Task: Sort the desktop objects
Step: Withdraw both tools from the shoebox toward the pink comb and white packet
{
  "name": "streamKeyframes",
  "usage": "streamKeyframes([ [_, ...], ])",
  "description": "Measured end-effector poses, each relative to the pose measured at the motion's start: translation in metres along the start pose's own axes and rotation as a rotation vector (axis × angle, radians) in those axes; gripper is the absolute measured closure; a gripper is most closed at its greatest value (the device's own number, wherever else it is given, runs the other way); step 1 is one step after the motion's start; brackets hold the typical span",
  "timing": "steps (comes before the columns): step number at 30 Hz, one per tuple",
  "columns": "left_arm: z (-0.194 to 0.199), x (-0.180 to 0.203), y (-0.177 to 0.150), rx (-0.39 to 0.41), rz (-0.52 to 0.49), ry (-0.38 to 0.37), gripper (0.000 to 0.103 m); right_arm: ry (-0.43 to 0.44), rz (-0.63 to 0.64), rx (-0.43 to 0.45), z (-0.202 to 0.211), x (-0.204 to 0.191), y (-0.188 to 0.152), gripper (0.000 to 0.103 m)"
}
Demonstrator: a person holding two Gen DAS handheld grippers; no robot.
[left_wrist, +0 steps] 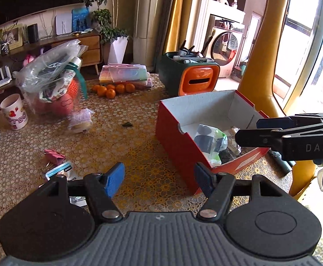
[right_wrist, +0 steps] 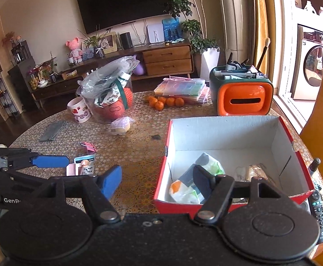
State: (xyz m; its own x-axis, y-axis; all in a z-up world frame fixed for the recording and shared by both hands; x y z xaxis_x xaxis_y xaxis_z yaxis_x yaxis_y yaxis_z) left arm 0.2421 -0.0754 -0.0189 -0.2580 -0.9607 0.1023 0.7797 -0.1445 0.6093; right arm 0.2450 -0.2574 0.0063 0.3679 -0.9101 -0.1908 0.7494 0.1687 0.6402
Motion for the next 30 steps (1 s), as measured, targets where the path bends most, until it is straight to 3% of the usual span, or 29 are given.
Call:
streamKeyframes([
  [16,0.021,-0.118,-0.041,0.005,0.135,0.110,0.035,0.043,0.094,-0.014,-0.034,-0.092,-0.008,0.027],
  [25,-0.002,-0.161,-0.056,-0.022,0.160,0.164,0.034,0.058,0.151,-0.032,-0.066,-0.132,-0.013,0.023],
  [30,-0.024,-0.181,-0.063,-0.053,0.185,0.172,0.029,0.073,0.175,-0.048,-0.088,-0.146,-0.017,0.020],
])
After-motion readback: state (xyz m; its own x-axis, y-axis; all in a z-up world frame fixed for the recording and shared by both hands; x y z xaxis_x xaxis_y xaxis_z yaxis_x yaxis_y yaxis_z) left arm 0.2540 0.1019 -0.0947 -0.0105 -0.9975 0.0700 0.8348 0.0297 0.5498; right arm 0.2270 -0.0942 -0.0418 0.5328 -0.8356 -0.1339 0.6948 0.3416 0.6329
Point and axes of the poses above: each gripper's, at about its wrist camera, not at the fingertips, and z roughly against the way its jaws point, x to its right, y to its top, the point moved 9 cm from there along -z, roughly the way its jaws point, and after that the axes turned 9 degrees about -x, right-handed, at the moved point
